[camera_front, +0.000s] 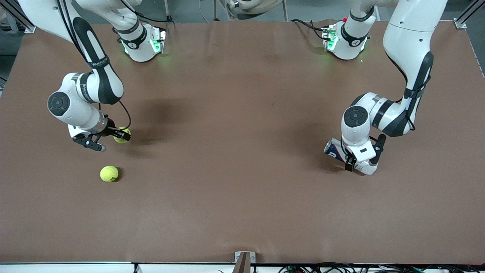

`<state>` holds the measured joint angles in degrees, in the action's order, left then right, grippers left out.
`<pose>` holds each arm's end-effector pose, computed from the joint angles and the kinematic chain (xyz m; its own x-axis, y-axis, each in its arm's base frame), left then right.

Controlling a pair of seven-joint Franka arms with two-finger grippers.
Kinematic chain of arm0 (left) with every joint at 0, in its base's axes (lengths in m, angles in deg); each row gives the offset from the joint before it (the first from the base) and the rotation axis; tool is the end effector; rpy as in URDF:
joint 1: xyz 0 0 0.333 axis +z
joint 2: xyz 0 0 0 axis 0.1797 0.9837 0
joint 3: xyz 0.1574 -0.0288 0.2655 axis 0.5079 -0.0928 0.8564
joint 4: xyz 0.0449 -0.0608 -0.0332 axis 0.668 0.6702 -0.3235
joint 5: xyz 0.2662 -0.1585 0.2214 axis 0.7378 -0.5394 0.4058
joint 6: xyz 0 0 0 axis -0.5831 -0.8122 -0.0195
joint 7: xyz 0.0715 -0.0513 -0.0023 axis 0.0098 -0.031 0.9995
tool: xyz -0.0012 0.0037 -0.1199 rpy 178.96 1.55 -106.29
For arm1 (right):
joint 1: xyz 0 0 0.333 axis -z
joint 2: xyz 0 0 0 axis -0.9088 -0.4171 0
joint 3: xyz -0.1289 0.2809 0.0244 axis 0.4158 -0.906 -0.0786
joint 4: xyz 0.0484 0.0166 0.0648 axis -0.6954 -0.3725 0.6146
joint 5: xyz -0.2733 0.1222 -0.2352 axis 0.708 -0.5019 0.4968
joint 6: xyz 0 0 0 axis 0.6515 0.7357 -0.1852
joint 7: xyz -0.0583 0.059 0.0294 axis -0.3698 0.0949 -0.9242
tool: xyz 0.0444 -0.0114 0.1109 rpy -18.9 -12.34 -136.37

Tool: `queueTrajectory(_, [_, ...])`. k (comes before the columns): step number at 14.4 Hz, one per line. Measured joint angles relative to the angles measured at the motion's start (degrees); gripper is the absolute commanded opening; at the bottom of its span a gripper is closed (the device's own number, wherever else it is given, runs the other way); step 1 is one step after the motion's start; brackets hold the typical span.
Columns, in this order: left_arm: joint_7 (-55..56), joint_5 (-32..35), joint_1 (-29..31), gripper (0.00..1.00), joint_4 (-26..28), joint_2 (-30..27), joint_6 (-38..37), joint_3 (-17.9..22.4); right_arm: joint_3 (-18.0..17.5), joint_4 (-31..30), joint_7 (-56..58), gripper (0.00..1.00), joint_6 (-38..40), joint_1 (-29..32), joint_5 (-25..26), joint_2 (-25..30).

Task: Insert tennis ball vertically with right arm
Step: 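Grasp the tennis ball with the right gripper while the left gripper grasps the tube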

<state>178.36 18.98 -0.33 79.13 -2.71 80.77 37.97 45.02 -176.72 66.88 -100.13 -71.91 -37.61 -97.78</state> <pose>0.5635 -0.1177 0.1771 0.4398 0.8155 0.3763 0.8839 -0.4673 -0.0203 0.5095 -0.0037 0.2393 0.9230 -0.3768 -0.0780 -0.3779 -0.9258 0.0006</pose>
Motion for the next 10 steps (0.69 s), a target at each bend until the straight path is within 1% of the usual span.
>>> queueTrajectory(4, [0.02,0.30,0.04,1.00,-0.31,0.96,0.25,0.35,0.01,2.58,-1.47,0.00,3.51,-0.01,-0.53,0.89])
queueTrajectory(5, [0.02,0.30,0.05,0.97,-0.45,1.21,0.27,0.42,0.00,3.59,-2.43,0.00,5.11,-0.13,-0.54,1.10])
queueTrajectory(7, [0.03,0.31,0.09,0.75,-0.73,1.58,0.34,0.63,-0.04,6.39,-5.39,0.00,9.29,-1.14,-0.55,1.56])
queueTrajectory(8, [0.03,0.31,0.11,0.69,-0.90,1.66,0.37,0.68,-0.07,7.77,-6.99,0.00,11.05,-1.92,-0.55,1.80])
queueTrajectory(10, [0.43,0.31,0.32,0.66,-1.26,1.72,0.38,0.74,-0.16,9.46,-9.78,0.00,13.25,-3.12,-0.58,2.32])
